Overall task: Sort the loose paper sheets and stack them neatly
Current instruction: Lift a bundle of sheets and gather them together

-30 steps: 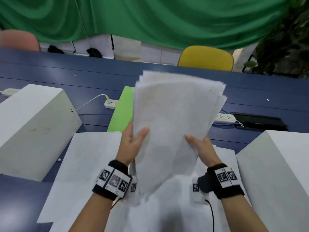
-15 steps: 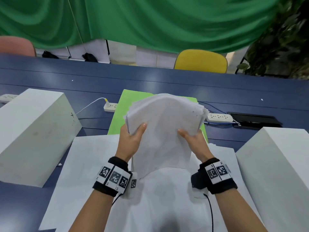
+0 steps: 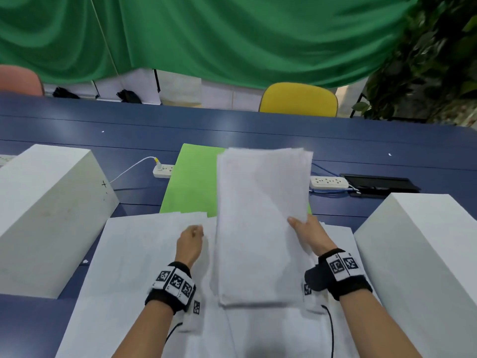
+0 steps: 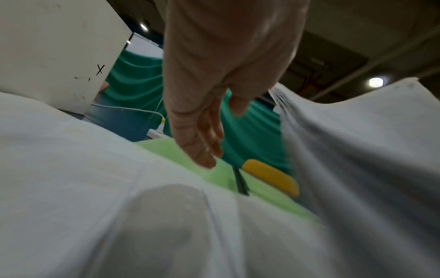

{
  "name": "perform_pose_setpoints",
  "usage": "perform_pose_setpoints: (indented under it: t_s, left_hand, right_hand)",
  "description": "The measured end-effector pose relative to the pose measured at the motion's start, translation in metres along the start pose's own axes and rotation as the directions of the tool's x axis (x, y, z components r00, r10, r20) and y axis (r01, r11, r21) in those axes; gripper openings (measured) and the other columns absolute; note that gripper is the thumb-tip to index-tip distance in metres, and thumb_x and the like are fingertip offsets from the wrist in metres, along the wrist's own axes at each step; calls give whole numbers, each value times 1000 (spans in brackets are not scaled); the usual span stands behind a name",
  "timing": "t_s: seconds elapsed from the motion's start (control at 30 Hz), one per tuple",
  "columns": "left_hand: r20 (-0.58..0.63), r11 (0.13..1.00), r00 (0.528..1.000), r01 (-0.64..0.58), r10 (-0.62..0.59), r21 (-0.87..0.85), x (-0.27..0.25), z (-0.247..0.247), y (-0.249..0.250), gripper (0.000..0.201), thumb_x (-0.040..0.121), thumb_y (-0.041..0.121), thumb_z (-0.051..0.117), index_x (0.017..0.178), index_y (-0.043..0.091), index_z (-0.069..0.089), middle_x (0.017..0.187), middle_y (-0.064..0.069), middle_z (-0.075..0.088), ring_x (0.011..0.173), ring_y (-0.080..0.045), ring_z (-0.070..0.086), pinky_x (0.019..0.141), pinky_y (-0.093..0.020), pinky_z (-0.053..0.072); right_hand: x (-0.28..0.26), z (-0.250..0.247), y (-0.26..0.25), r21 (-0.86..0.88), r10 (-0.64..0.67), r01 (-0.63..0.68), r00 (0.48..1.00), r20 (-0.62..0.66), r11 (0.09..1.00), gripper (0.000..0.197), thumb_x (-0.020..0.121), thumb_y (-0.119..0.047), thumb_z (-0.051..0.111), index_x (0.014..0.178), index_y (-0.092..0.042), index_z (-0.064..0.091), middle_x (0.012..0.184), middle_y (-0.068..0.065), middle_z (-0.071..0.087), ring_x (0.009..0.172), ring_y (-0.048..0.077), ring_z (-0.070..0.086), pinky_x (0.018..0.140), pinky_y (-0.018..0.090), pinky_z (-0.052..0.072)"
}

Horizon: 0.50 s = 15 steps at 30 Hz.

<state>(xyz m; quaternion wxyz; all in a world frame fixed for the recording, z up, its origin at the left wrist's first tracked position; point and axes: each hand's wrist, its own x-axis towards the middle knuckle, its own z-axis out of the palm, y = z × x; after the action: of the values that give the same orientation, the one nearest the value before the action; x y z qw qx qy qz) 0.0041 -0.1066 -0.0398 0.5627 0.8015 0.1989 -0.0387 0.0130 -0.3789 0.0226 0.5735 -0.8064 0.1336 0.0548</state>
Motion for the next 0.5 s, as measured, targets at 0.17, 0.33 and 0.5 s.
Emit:
perform_pose_setpoints:
  t_s: [0.17,0.33,0.5]
  left_hand:
    - [174,925,977,46,-119,377,-12,27,-28,39,96,20,47,129,0,46,133,-17,50,124,-29,46,100,-28,34]
    - [164,947,975,91,-147,307,-23,45,-31,56,91,12,53,140,2,28,132,-22,47,123,-32,44,101,-32,35]
    - [155,972,975,127,-159,200,-32,51,-30,39,85,3,60,122,3,46,105,-20,57,101,-31,54,85,-30,42]
  right_hand:
    - [6,6,82,-483,269,-171,953,140,859,32,92,-19,53,117,0,61,108,10,63,96,25,59,78,26,43]
    - [7,8,103,-509,281,-236,960,12,828,36,93,-23,52,122,-3,57,122,17,60,112,33,56,89,30,44]
    - [2,6,99,-614,264,-233,964,-41,754,35,96,-18,42,123,0,53,127,20,55,118,35,51,97,33,40]
